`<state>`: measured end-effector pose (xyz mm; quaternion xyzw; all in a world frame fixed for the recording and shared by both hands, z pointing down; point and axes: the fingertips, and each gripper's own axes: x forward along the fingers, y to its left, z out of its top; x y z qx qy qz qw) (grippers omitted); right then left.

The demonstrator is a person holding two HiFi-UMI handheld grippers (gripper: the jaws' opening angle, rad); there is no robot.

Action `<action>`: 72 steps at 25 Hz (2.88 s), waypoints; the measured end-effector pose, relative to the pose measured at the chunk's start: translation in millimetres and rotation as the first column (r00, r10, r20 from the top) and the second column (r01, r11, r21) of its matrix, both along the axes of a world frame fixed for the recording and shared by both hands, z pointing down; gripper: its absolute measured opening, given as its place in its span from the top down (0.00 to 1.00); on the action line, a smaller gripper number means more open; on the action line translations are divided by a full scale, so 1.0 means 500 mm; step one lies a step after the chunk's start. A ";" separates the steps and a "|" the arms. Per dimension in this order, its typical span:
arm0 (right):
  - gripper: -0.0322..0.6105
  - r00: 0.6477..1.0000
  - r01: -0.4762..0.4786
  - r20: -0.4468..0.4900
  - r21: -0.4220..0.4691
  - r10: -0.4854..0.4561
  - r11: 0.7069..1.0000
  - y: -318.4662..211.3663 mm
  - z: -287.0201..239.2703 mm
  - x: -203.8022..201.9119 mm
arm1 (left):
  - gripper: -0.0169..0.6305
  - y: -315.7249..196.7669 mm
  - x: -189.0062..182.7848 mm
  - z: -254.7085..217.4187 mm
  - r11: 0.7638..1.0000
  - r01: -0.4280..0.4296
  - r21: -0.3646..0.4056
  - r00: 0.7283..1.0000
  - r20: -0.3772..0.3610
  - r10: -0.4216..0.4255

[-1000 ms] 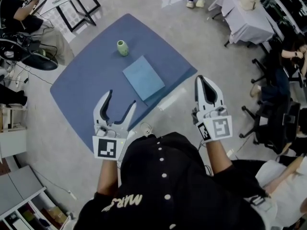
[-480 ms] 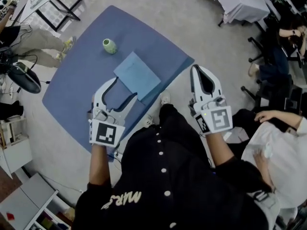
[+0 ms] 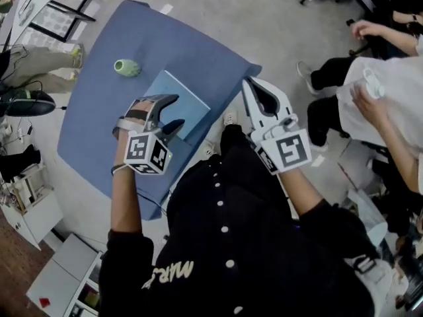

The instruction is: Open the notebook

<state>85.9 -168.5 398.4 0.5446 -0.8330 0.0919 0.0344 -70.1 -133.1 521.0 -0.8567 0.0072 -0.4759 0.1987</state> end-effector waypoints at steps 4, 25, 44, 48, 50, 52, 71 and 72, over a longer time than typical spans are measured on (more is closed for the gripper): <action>0.95 1.000 -0.003 0.007 -0.071 0.003 0.997 -0.012 0.090 0.029 | 0.50 -0.012 0.047 0.091 0.988 -0.148 -0.049 0.981 0.119 0.153; 0.95 0.996 -0.038 0.075 -0.233 0.057 0.972 0.020 0.299 0.099 | 0.66 0.039 0.117 0.299 0.759 -0.419 -0.498 0.695 0.362 0.621; 0.95 0.998 0.010 0.065 -0.222 0.005 0.975 -0.004 0.286 0.081 | 0.93 0.032 0.103 0.239 0.794 -0.469 -0.387 0.724 0.347 0.596; 0.95 0.998 0.040 0.053 -0.207 -0.030 0.978 -0.007 0.269 0.074 | 0.94 0.041 0.097 0.203 0.834 -0.450 -0.320 0.767 0.339 0.545; 0.95 0.998 0.054 0.049 -0.196 -0.045 0.979 -0.005 0.258 0.063 | 0.94 0.051 0.087 0.183 0.859 -0.427 -0.283 0.796 0.334 0.506; 0.95 0.997 0.071 0.043 -0.186 -0.064 0.980 -0.004 0.248 0.048 | 0.94 0.063 0.073 0.164 0.881 -0.406 -0.242 0.819 0.330 0.469; 0.95 0.939 0.341 -0.005 -0.116 -0.344 0.933 0.010 0.149 -0.203 | 0.94 0.225 -0.184 0.076 0.970 -0.188 -0.156 0.915 0.331 0.231; 0.95 0.935 0.351 -0.010 -0.120 -0.355 0.929 0.012 0.147 -0.220 | 0.94 0.234 -0.206 0.079 0.970 -0.183 -0.158 0.916 0.332 0.227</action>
